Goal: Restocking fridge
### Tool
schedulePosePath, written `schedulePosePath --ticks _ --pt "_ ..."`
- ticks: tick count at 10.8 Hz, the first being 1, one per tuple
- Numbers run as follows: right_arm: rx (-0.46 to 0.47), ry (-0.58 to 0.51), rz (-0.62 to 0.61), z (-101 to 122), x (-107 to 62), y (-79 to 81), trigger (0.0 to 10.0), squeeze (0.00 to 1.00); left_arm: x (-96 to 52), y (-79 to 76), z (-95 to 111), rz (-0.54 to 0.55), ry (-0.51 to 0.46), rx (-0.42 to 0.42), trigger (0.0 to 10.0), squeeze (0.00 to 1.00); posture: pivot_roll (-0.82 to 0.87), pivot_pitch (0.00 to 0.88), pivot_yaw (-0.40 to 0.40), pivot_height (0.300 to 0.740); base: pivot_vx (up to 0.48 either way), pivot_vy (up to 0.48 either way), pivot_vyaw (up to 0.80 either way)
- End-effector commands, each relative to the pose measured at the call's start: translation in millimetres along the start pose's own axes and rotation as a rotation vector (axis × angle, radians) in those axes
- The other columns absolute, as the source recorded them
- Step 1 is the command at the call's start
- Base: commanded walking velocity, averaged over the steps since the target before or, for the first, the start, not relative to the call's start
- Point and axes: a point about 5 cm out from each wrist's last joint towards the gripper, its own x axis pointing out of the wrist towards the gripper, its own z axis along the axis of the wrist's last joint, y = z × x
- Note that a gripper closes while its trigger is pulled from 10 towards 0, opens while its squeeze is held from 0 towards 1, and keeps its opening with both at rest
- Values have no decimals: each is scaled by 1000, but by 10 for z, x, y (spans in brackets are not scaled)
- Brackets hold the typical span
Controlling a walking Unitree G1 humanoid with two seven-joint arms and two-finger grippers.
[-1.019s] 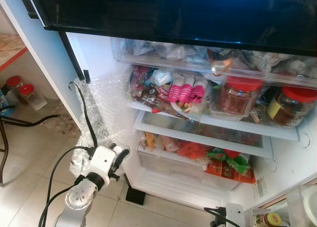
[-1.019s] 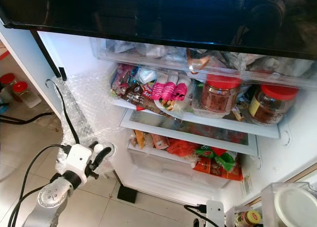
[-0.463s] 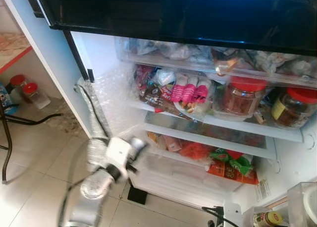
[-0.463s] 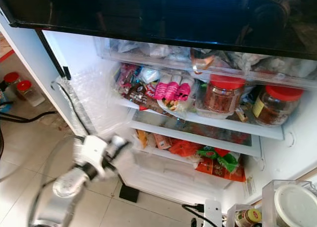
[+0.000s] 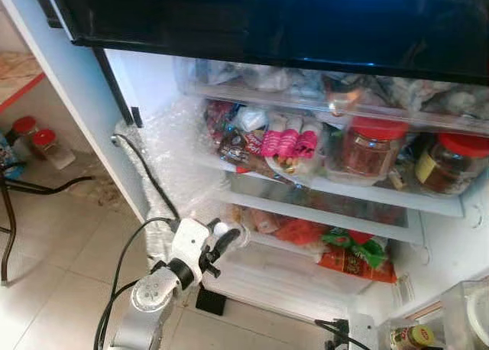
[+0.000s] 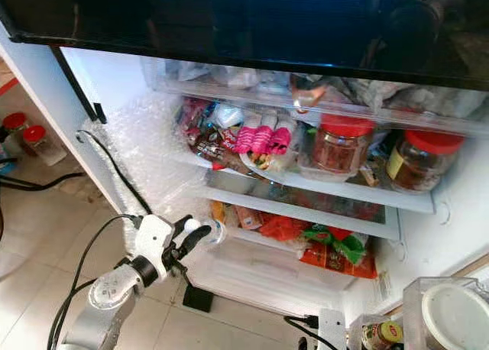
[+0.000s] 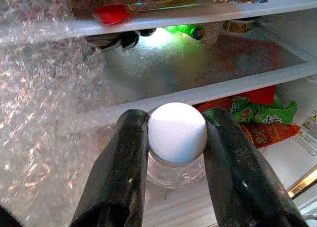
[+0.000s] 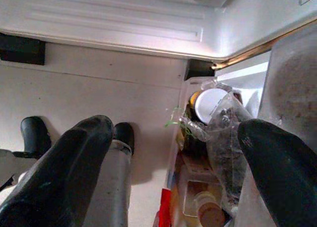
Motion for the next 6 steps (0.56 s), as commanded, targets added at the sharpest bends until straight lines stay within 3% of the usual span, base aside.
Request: schedulePosePath --ticks 1,5,6 --pt "15 20 -4 -66 -8 0 10000 0 -18 8 25 1 -11 34 10000 0 4 90 26 740 0 0 0" --pt "36 26 -1 -85 -10 10 10000 0 -4 31 26 -1 -8 41 10000 0 -8 77 33 740 0 0 0" --pt "35 29 0 -93 -11 13 10000 0 -7 28 19 -8 -4 42 10000 0 -9 71 35 722 0 0 0"
